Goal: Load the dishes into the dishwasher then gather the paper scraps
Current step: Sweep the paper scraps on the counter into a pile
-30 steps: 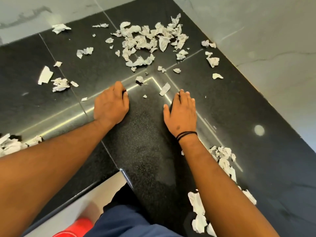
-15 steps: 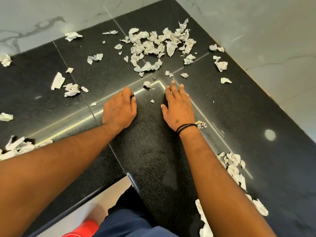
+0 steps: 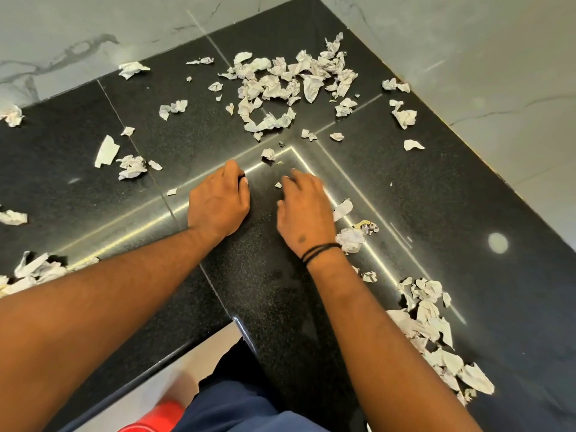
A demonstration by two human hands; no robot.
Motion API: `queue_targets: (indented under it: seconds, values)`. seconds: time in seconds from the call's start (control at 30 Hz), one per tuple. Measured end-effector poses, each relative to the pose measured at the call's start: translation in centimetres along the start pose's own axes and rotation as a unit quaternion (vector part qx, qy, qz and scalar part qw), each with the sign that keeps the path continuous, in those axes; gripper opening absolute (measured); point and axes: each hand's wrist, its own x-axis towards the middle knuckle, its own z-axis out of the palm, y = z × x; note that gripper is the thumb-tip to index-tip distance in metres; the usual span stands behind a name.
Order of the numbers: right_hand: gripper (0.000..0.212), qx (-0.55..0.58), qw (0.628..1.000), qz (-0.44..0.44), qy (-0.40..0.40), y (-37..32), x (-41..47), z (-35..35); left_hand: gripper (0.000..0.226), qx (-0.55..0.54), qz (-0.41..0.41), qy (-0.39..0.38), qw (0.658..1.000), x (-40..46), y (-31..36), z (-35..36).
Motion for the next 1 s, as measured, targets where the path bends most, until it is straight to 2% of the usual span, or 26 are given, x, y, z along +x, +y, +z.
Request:
queue_targets:
  seconds: [0.13, 0.27, 0.43, 0.5, 0.53, 0.6, 0.7, 0.77, 0.83, 0.93, 1.0]
  values:
    - [0.025, -0.001, 0.999, -0.052, 0.017, -0.4, 0.7, 2.2, 0.018, -0.002, 0.005, 0.0, 1.0, -0.1, 0.1, 0.0]
    - [0.006, 0.058, 0.992, 0.009, 0.11, 2.2, -2.4, 1.6, 0.018, 0.0, 0.005, 0.004, 1.0, -0.1, 0.0, 0.1]
    - [0.008, 0.02, 0.982, 0.082, 0.169, 4.2, -5.7, 0.6, 0.017, -0.001, 0.009, 0.007, 1.0, 0.0, -0.2, 0.1]
    - [0.005, 0.034, 0.978, 0.063, 0.195, 3.5, -4.6, 0.3, 0.017, -0.001, 0.008, 0.007, 1.0, 0.0, -0.2, 0.2]
    - [0.005, 0.05, 0.978, 0.037, 0.198, 2.9, -3.6, 0.3, 0.018, -0.001, 0.009, 0.006, 1.0, 0.0, -0.3, 0.2]
    - [0.017, 0.067, 0.981, -0.008, 0.18, 1.5, -0.7, 0.7, 0.019, 0.0, 0.009, 0.005, 1.0, 0.0, -0.2, 0.2]
    - [0.038, 0.033, 0.991, -0.052, 0.116, -0.2, 3.9, 1.5, 0.018, -0.004, 0.007, 0.006, 1.0, 0.0, -0.2, 0.2]
    - [0.043, 0.0, 0.995, -0.07, 0.067, -0.6, 5.8, 2.3, 0.017, -0.005, 0.011, 0.007, 1.0, 0.0, -0.2, 0.2]
    - [0.035, -0.024, 0.995, -0.084, 0.043, -0.3, 6.4, 3.0, 0.017, -0.003, 0.012, 0.012, 1.0, 0.0, -0.2, 0.3]
    - [0.011, -0.002, 0.994, -0.069, 0.087, 0.6, 5.4, 3.5, 0.018, 0.0, 0.013, 0.011, 1.0, 0.0, -0.2, 0.4]
    - [0.009, 0.035, 0.991, -0.044, 0.122, 1.5, 3.5, 3.4, 0.018, 0.001, 0.012, 0.01, 1.0, 0.0, -0.3, 0.4]
